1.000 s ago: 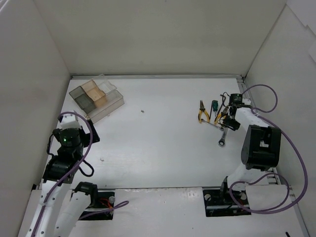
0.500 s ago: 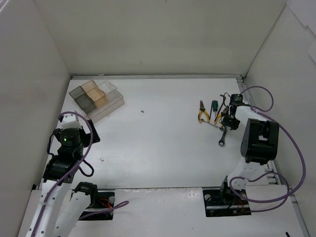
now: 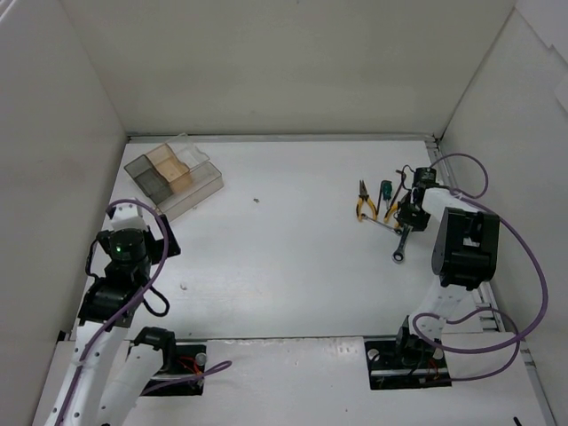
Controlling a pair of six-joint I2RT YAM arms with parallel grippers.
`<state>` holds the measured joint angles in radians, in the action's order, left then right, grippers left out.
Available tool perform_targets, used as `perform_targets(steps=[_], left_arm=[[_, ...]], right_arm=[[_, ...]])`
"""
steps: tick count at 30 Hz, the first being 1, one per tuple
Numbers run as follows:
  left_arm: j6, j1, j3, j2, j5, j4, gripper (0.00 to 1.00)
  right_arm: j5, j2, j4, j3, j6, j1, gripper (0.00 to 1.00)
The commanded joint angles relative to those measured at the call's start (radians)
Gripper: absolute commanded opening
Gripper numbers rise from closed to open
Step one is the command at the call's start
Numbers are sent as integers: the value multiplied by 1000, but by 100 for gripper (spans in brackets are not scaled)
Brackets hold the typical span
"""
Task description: Sort the tools into containers
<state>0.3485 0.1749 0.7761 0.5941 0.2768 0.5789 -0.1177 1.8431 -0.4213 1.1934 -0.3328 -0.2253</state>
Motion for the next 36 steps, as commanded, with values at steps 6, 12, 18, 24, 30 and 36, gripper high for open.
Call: perform_targets(steps=[6, 12, 18, 24, 30, 36], left_arm=[[-16, 3, 57, 13, 7, -30, 100], [-16, 3, 57, 13, 9, -28, 100], [-14, 3, 58, 13, 9, -28, 100], [-17, 3, 60, 15, 6, -28, 100], [-23, 3, 60, 13, -22, -34, 99], [-29, 3, 58, 12, -53, -42, 96]], right_arm=[[-2, -16, 6, -11, -2, -6, 33], [3, -25, 4, -28, 3, -9, 34], [3, -19, -2, -17, 9, -8, 12], [6, -41, -1, -28, 23, -6, 0], [-33, -142, 10, -49, 18, -6, 0], [-43, -228, 21, -72, 21, -8, 0]])
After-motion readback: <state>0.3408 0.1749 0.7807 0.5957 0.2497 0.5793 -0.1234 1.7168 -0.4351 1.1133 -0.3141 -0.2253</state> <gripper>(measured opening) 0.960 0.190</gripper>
